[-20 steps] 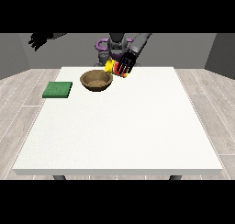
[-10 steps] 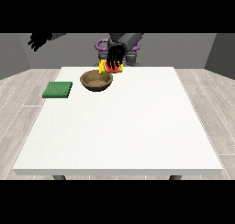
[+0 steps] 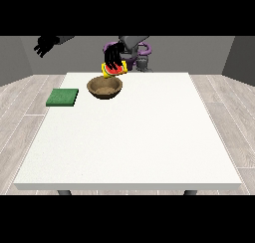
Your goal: Pick the cup and pour the ball into the bowl, then pick the bowl and place it on the pad
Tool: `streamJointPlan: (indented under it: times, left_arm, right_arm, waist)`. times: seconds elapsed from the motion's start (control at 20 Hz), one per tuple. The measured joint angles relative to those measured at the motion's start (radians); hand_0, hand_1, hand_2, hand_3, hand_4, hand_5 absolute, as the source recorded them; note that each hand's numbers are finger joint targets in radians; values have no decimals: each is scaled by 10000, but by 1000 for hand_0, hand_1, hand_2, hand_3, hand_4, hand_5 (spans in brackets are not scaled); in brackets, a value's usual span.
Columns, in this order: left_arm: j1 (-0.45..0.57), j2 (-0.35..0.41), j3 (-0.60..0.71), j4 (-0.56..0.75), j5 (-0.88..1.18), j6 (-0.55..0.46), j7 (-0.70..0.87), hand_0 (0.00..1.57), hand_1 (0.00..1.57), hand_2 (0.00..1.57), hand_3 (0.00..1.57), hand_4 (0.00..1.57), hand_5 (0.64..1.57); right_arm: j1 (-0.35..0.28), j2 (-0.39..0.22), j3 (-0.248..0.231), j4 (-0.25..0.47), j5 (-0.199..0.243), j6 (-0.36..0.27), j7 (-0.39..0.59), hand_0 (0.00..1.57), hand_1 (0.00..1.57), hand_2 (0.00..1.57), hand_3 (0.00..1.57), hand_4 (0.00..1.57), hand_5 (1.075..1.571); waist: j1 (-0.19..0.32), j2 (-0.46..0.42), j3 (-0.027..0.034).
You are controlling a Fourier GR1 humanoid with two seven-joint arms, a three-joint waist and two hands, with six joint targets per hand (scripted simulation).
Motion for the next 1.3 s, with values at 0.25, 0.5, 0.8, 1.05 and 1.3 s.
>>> streamJointPlan:
  times: [0.25,0.5,0.8,1.05,1.3]
  left_arm:
    - [287,30,-66,-782,-116,-870,-95,0,0,1154,1494,1042,1567]
    - [808,513,1274,-1769,951,308,-509,1040,1040,1508,1149,1316,1562]
    - [1496,1265,4273,-3310,4244,1497,-2018,0,0,0,0,1161,1561]
    - [1792,1464,6924,-4492,7619,1232,-3166,0,0,0,0,1058,1570]
    - [1984,2165,9043,-5070,10681,-580,-4186,0,0,0,0,1053,1563]
  right_arm:
    - [-3,24,44,-87,31,-265,267,0,0,0,107,740,1551]
    - [503,139,6,-119,197,-581,224,0,0,0,107,740,1551]
    - [980,367,13,-256,355,-943,186,0,0,0,0,786,1556]
    - [1149,639,123,-269,584,-1328,135,0,0,0,0,778,1558]
    - [1383,1444,315,-228,837,-1977,-265,0,0,0,0,728,1566]
  waist:
    - [184,-230,-9]
    - [770,-624,-26]
    - [1514,-979,-106]
    - [2087,-864,-139]
    - [2596,-417,-85]
